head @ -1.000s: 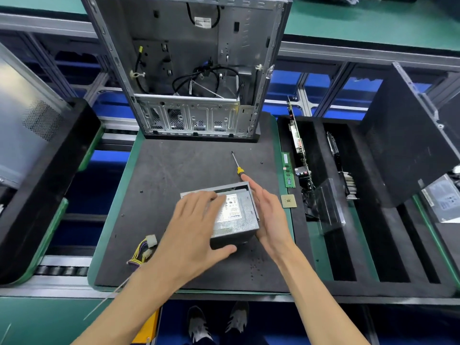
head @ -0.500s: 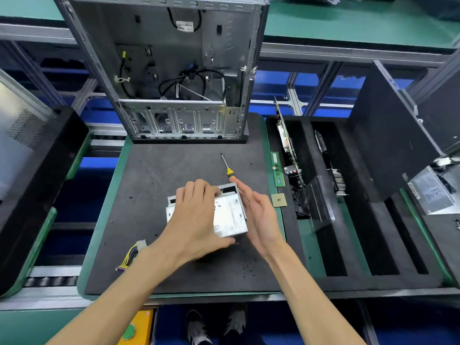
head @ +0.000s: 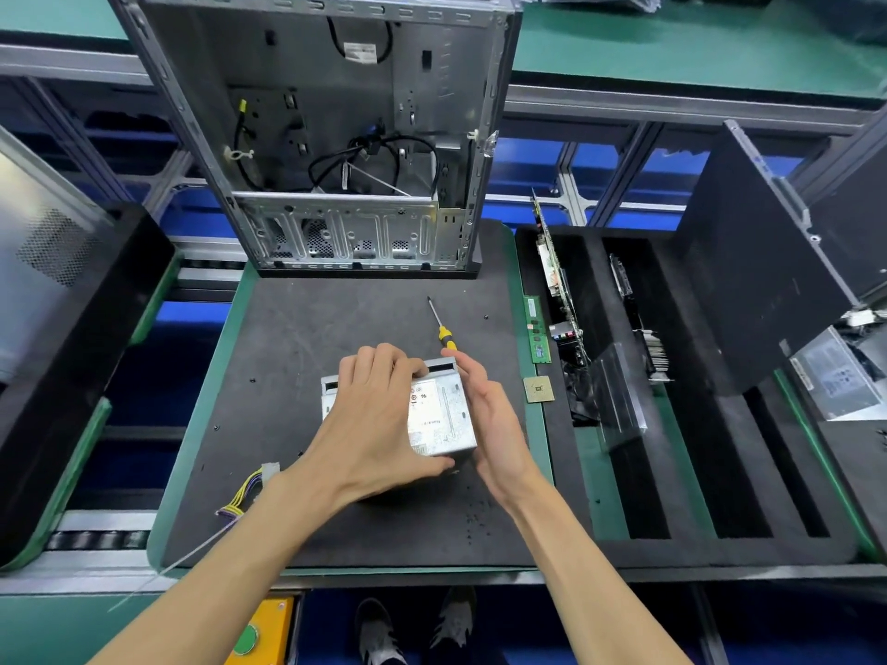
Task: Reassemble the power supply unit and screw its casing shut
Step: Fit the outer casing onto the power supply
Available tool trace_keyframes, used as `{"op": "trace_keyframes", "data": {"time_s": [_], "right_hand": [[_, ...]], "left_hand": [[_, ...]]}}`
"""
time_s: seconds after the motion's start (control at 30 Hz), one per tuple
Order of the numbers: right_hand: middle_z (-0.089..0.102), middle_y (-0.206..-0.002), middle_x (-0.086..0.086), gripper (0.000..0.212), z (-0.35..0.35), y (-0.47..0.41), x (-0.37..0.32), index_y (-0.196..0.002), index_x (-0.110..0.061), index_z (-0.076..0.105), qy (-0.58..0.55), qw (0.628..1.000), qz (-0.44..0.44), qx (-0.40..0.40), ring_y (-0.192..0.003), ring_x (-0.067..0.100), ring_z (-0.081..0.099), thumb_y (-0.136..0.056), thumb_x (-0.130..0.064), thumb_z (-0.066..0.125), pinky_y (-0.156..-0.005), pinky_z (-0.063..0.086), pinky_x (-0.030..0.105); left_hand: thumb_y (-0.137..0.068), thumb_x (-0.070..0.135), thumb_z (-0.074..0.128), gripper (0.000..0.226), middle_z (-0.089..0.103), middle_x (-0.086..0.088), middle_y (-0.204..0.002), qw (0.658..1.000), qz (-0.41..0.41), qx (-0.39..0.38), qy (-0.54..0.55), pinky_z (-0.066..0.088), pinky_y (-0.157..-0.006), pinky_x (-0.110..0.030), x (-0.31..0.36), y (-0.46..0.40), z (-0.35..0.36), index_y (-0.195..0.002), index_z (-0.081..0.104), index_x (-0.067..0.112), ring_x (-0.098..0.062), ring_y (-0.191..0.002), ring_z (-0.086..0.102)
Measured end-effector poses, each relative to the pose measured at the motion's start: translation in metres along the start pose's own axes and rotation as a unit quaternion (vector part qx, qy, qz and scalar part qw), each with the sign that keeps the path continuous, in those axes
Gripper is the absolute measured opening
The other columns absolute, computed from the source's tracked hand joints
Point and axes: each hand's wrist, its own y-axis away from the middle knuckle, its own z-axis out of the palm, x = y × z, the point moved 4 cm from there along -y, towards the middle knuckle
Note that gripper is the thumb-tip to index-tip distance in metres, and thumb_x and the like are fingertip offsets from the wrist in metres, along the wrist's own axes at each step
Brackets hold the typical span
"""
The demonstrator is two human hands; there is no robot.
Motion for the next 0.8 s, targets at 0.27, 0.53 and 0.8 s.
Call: {"op": "trace_keyframes", "data": {"time_s": [0.27, 0.53, 0.8], "right_hand": [[0.057, -0.131, -0.025, 0.043, 0.006, 0.006, 0.003, -0.135, -0.050, 0.046, 0.070, 0.996, -0.050, -0.016, -0.118, 0.000, 0.059, -0.093, -0.055, 0.053, -0.092, 0.049, 0.018], [0.059, -0.137, -0.020, 0.050, 0.010, 0.012, 0.013, -0.147, -0.038, 0.044, 0.050, 0.990, -0.125, 0.038, -0.123, 0.003, 0.059, -0.098, -0.044, 0.055, -0.088, 0.052, 0.016], [0.069, -0.121, -0.006, 0.043, 0.014, 0.010, 0.012, -0.132, -0.025, 0.057, 0.054, 0.974, -0.165, 0.145, -0.110, 0.014, 0.067, -0.094, -0.044, 0.059, -0.085, 0.052, 0.021]], "left_hand": [[-0.052, 0.073, 0.065, 0.099, 0.049, -0.004, -0.116, 0.999, 0.012, 0.028, -0.015, 0.033, -0.089, -0.036, 0.000, 0.004, -0.003, -0.131, 0.050, 0.015, -0.026, -0.104, 0.049], [-0.057, 0.082, 0.056, 0.095, 0.059, 0.004, -0.102, 0.999, 0.001, -0.003, -0.034, 0.045, -0.083, -0.040, -0.003, -0.001, -0.001, -0.124, 0.059, 0.014, -0.021, -0.090, 0.058], [-0.061, 0.071, 0.053, 0.076, 0.057, 0.005, -0.093, 0.998, 0.033, 0.039, -0.031, 0.044, -0.075, -0.039, -0.002, -0.003, -0.004, -0.112, 0.062, 0.016, -0.021, -0.084, 0.058]]}}
